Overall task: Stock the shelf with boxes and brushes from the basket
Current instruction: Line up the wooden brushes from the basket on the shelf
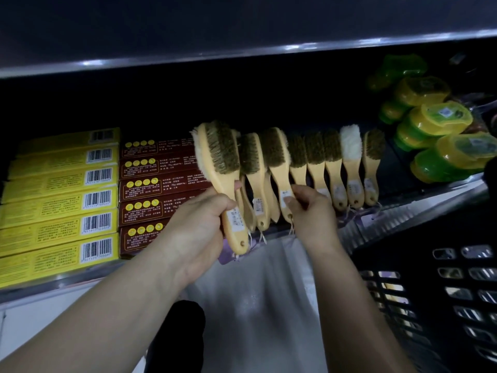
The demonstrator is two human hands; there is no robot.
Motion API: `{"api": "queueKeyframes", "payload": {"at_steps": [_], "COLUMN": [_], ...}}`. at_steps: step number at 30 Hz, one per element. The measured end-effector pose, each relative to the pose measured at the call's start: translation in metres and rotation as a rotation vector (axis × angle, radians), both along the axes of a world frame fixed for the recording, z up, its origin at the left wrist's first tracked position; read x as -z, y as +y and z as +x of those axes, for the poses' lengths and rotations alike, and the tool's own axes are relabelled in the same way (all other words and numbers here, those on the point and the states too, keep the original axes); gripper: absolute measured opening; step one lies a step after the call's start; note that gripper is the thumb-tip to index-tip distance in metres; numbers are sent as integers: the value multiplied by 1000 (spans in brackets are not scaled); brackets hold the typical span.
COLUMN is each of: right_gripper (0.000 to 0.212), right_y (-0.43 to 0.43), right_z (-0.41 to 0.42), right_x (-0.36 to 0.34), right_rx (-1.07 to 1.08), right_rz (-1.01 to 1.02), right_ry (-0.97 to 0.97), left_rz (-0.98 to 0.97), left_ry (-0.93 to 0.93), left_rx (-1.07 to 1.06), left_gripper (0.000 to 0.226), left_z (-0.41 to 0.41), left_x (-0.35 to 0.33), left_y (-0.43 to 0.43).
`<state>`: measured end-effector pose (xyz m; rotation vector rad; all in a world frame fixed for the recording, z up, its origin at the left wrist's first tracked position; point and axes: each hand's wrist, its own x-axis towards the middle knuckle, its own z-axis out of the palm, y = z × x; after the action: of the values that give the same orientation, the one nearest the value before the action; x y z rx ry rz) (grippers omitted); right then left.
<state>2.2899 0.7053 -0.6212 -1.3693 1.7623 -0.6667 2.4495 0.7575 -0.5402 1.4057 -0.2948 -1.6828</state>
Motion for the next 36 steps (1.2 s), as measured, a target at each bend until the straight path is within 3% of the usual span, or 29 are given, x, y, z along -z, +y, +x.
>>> {"api": "queueKeyframes", "payload": {"at_steps": [9, 11, 15, 18, 20, 22, 25, 31, 36], "right_gripper": [32, 27, 14, 16, 18, 17, 16, 18, 24], "right_y": [6, 13, 26, 28, 24, 19, 8, 0, -1], "right_z": [4, 4, 8, 6, 1, -6, -17, -17, -12], "right_x": [-12, -22, -42, -44, -40, -33, -21, -1, -6], "right_rx": [-46, -19, -140, -215, -127, 29, 210, 148, 154], "right_rz": [-78, -108, 122, 144, 104, 47, -48, -76, -69], "right_ry": [128, 37, -439, -491, -495, -476, -292, -32, 57], "left_rz": [-148, -162, -185, -203, -204, -197, -207, -230, -256], "left_ry": [-283, -329, -329, -311, -312, -328, -381, -440, -448], "left_rx": [122, 115, 97, 111, 136, 164, 219, 252, 251], "left_gripper": [22, 23, 24, 23, 26, 31, 31, 28, 26], "left_z": [-6, -8, -11, -14, -16, -16, -16, -15, -19], "left_x": [18, 22, 26, 26, 26, 25, 23, 25, 21], "left_y": [-7, -11, -16, -16, -15, -14, -12, -11, -10]}}
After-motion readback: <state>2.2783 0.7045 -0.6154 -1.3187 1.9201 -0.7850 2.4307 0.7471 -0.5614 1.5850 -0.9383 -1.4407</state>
